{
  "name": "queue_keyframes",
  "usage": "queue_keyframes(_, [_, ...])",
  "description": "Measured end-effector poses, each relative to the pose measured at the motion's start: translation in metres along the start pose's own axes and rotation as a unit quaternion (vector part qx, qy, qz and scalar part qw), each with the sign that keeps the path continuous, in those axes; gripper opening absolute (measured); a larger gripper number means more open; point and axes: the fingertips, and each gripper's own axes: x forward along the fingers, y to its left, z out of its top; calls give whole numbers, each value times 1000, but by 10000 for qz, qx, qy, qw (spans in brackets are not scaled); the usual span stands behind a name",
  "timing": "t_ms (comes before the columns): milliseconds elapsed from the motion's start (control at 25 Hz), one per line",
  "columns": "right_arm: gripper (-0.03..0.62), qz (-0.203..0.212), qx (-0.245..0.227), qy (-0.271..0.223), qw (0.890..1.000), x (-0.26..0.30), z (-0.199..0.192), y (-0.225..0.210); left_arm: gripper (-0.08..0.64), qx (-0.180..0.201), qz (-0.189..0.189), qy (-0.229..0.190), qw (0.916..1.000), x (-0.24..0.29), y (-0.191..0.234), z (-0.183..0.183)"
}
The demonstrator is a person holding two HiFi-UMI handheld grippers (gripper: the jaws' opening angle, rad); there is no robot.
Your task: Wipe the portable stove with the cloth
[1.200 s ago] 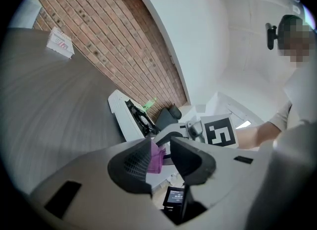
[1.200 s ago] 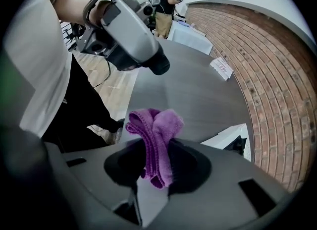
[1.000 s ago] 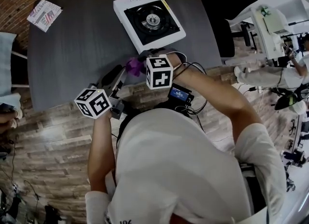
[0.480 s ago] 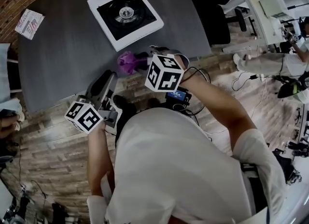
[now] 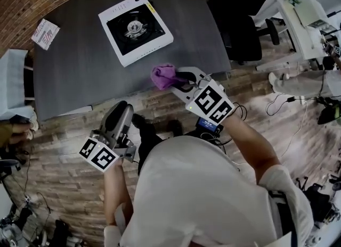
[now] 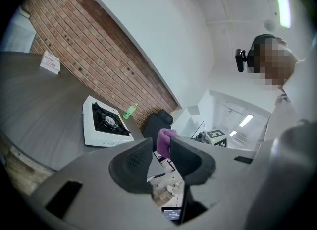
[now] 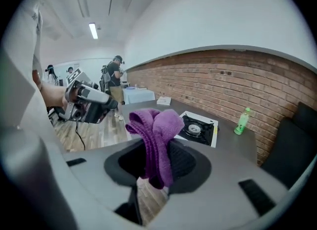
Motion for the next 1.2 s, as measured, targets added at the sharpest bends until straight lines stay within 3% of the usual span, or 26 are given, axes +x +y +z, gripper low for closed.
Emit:
queue_keyframes(320, [123, 71, 455, -533, 9975, -63, -19, 2, 118, 187, 215, -294, 9992, -16, -59, -19])
queue_keyframes(600, [123, 103, 1067, -1020, 9890, -96, -15, 7, 118, 457, -49, -264, 9986, -23, -94, -20])
queue_keyframes(840, [123, -6, 1623, -1557, 9744, -124, 5, 17, 118, 588, -272, -171, 9978, -36, -101, -14])
queue_keyframes(1200, [123, 21, 1650, -1763, 9704, -129, 39, 62, 118, 536, -319, -50, 9980, -81, -98, -16])
